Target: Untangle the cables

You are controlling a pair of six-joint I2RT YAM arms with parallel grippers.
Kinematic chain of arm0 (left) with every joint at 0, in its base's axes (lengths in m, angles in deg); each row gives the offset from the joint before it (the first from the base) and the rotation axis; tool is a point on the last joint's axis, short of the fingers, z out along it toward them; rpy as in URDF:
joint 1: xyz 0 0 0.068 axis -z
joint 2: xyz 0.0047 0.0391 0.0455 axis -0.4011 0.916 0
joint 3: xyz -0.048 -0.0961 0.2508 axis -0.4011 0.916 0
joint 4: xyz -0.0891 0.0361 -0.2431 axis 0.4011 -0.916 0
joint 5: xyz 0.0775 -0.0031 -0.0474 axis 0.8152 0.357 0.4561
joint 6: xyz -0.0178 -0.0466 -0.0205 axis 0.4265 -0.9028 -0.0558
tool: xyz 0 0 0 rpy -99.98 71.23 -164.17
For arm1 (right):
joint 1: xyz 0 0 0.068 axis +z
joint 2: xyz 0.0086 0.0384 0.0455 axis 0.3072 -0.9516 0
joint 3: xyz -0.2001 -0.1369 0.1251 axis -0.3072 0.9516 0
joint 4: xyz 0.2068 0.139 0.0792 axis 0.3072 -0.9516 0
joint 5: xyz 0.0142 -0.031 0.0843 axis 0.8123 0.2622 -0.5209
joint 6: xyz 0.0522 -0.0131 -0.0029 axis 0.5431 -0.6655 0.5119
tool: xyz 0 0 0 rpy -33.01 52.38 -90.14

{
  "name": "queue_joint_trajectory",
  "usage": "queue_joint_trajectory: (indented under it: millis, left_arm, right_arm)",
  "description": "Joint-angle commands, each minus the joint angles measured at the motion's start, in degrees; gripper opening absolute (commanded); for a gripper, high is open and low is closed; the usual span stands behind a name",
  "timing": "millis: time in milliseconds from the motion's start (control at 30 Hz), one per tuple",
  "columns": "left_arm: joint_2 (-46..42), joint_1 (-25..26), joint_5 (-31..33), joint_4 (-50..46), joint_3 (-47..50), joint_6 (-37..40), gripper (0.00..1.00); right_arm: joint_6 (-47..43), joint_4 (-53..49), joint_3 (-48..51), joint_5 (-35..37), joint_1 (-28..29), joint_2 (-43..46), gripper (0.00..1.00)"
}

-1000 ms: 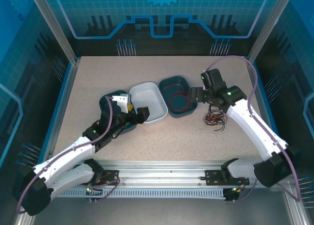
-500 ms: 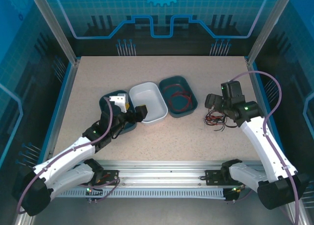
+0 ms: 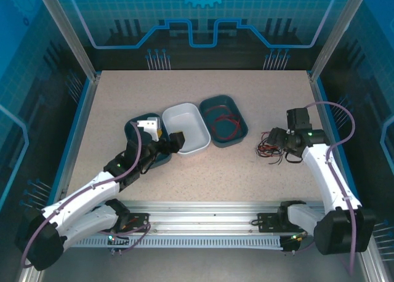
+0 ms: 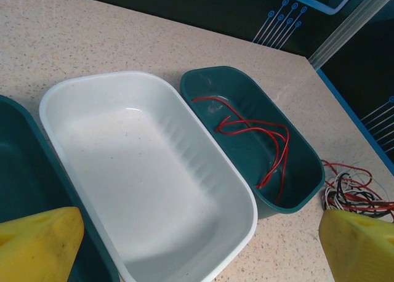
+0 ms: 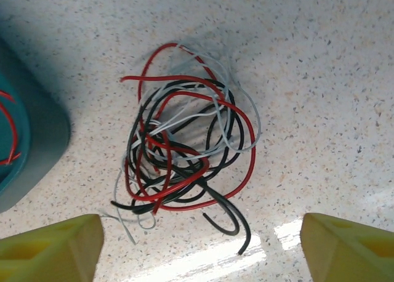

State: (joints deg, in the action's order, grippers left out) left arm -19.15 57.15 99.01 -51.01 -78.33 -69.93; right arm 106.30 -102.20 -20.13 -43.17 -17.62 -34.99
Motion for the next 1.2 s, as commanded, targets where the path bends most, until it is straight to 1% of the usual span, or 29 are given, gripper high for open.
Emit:
queue_joint_trajectory:
  millis: [0, 100, 200, 433, 500, 667, 1033, 1167]
  left_arm:
    - [0.6, -0.4, -1.2, -0.1, -0.3, -1.0, 0.99]
    - [0.8, -0.4, -1.4, 0.1, 0.1, -1.0, 0.99]
    - [1.0, -0.4, -1.5, 0.1, 0.2, -1.1, 0.99]
    - [1.1, -0.4, -1.3, 0.0, 0.1, -1.1, 0.99]
    - [1.1, -0.4, -1.2, 0.0, -0.1, -1.0, 0.99]
    - [1.8, -0.4, -1.0, 0.2, -0.2, -1.2, 0.99]
    - [2.0, -0.4, -1.0, 0.0, -0.3, -1.6, 0.99]
    - [2.1, -0.4, -1.0, 0.1, -0.3, -1.7, 0.99]
  right_arm:
    - [-2.1, 3.3, 0.6, -6.5, -4.5, -2.0, 0.78]
    - [-5.3, 5.1, -0.3, -9.9, -7.8, -5.2, 0.71]
    - [-8.7, 6.0, -2.4, -12.8, -10.6, -9.4, 0.61]
    - [-15.5, 5.8, -7.8, -13.0, -13.8, -19.0, 0.39]
    - [-16.5, 5.9, -8.9, -13.6, -14.4, -20.7, 0.36]
    - [-17.1, 7.2, -10.1, -18.4, -14.6, -24.4, 0.37]
    - [-17.3, 7.9, -11.1, -20.2, -13.8, -29.9, 0.37]
    - [-17.3, 8.3, -11.3, -20.2, -13.4, -31.5, 0.39]
